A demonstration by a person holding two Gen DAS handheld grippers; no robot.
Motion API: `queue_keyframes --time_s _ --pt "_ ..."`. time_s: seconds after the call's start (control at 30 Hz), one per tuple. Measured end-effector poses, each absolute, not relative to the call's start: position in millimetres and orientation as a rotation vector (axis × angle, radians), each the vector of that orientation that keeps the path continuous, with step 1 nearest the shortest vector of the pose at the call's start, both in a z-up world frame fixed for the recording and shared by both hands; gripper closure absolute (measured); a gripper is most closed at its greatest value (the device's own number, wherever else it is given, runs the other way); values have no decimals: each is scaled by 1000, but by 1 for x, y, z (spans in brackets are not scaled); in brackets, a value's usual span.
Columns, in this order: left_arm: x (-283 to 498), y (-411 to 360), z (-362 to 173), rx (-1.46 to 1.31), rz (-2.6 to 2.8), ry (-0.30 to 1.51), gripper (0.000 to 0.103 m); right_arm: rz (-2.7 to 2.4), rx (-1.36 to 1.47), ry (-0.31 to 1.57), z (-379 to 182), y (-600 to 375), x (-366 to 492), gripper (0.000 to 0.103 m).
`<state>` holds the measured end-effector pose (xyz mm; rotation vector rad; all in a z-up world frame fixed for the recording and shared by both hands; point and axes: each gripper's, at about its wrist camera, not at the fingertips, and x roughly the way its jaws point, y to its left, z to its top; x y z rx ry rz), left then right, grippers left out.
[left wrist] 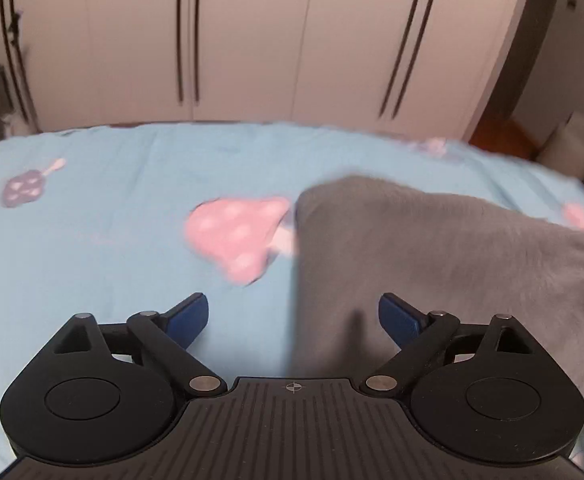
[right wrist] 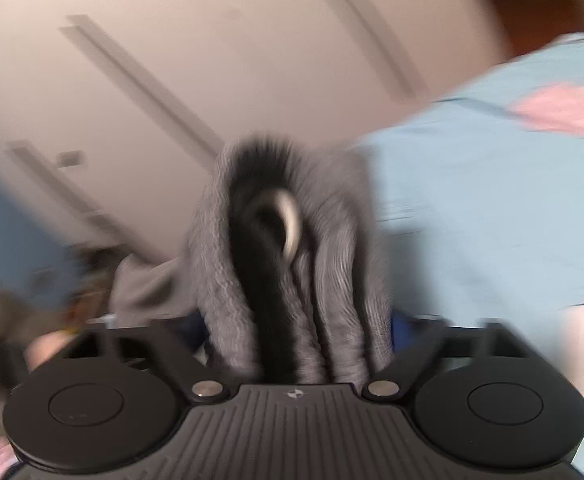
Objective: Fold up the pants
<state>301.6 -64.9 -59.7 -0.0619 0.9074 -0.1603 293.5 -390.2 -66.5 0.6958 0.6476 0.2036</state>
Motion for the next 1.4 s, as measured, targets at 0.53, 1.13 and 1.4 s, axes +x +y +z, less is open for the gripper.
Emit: queue_keyframes --time_s 0.53,1.13,1.4 --pt "249 -73 -94 -55 -167 1028 2 68 321 760 -109 -338 265 4" --pt "127 -113 -74 78 -75 1071 2 -120 276 767 -125 -301 95 4" --pt "87 -111 -46 54 -76 957 2 -178 9 769 -102 -266 85 4"
